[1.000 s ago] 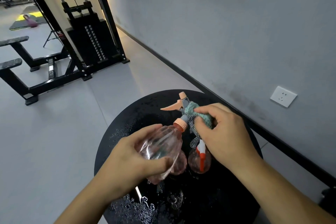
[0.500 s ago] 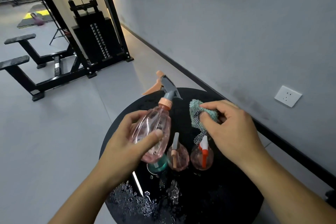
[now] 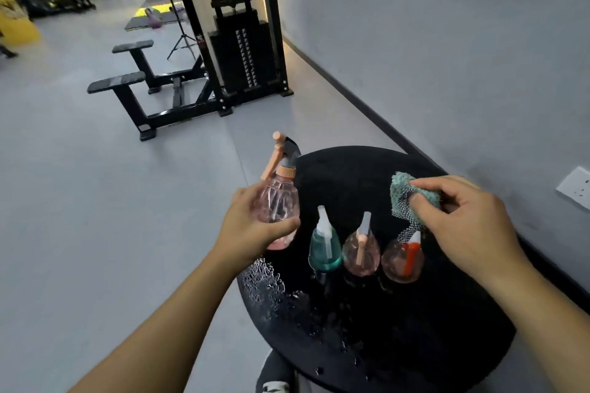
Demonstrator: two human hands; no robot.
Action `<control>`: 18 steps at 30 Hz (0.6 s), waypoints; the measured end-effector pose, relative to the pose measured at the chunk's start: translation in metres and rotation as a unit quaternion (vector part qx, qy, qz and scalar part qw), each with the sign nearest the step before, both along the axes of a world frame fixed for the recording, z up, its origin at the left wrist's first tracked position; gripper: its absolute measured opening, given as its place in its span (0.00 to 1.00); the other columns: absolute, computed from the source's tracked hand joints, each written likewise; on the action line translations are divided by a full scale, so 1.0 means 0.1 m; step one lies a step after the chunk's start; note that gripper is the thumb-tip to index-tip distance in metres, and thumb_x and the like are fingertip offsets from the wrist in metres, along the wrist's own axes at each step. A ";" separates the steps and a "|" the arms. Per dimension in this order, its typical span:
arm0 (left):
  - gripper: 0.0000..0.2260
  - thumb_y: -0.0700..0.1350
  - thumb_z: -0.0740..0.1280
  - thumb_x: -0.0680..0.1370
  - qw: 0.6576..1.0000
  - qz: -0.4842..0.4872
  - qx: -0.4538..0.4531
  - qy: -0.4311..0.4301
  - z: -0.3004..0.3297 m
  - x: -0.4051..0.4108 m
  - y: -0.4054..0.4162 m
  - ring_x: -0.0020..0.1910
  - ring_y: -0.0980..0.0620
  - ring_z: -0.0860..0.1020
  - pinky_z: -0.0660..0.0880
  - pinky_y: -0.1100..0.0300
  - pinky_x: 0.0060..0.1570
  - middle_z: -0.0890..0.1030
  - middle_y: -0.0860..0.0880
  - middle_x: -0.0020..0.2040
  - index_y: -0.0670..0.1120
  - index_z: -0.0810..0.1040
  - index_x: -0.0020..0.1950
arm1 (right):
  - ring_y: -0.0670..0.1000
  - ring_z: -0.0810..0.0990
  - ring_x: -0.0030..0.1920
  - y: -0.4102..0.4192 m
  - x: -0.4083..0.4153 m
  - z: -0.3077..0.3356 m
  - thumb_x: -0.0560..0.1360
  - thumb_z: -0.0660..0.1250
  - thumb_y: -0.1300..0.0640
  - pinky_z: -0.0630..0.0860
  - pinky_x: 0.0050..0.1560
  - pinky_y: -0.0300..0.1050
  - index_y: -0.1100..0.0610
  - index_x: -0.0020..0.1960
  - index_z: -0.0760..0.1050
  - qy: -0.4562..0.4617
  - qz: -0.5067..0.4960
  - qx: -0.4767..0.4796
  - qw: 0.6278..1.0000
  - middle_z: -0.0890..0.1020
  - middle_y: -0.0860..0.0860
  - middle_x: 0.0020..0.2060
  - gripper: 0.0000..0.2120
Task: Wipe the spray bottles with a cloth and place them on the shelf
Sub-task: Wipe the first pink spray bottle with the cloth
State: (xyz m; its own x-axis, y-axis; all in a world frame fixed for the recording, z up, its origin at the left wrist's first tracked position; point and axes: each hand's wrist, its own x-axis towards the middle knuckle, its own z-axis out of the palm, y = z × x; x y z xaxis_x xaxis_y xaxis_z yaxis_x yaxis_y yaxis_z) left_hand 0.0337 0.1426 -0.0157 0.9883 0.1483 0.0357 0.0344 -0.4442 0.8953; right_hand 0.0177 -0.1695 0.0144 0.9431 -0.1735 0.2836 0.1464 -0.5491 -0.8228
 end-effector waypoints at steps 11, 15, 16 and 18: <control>0.34 0.53 0.83 0.62 0.995 0.034 0.081 0.052 -1.00 0.14 0.15 0.59 0.52 0.78 0.78 0.48 0.64 0.74 0.55 0.60 0.63 0.70 0.62 | 0.35 0.80 0.49 0.06 0.03 -0.08 0.75 0.75 0.58 0.70 0.46 0.20 0.45 0.51 0.86 -0.003 0.009 -0.031 0.999 0.84 0.40 0.49 0.09; 0.33 0.57 0.82 0.61 0.995 0.072 0.049 0.053 -1.24 0.19 0.10 0.57 0.52 0.81 0.81 0.46 0.59 0.77 0.55 0.59 0.66 0.68 0.59 | 0.38 0.81 0.49 0.07 0.08 -0.12 0.75 0.75 0.58 0.72 0.48 0.23 0.44 0.50 0.86 -0.001 0.014 -0.029 0.999 0.84 0.39 0.49 0.09; 0.33 0.57 0.82 0.60 0.995 0.073 0.049 0.056 -1.26 0.20 0.08 0.55 0.52 0.82 0.82 0.46 0.58 0.77 0.55 0.59 0.66 0.67 0.58 | 0.38 0.81 0.49 0.07 0.09 -0.14 0.75 0.75 0.58 0.72 0.47 0.23 0.44 0.50 0.86 0.002 0.015 -0.029 0.999 0.83 0.38 0.49 0.09; 0.34 0.58 0.82 0.60 0.993 0.078 0.058 0.064 -1.31 0.21 0.06 0.54 0.52 0.81 0.82 0.48 0.56 0.76 0.54 0.58 0.65 0.66 0.58 | 0.37 0.81 0.49 0.08 0.11 -0.16 0.75 0.75 0.57 0.72 0.46 0.22 0.44 0.50 0.85 0.007 0.017 -0.034 0.999 0.83 0.37 0.49 0.09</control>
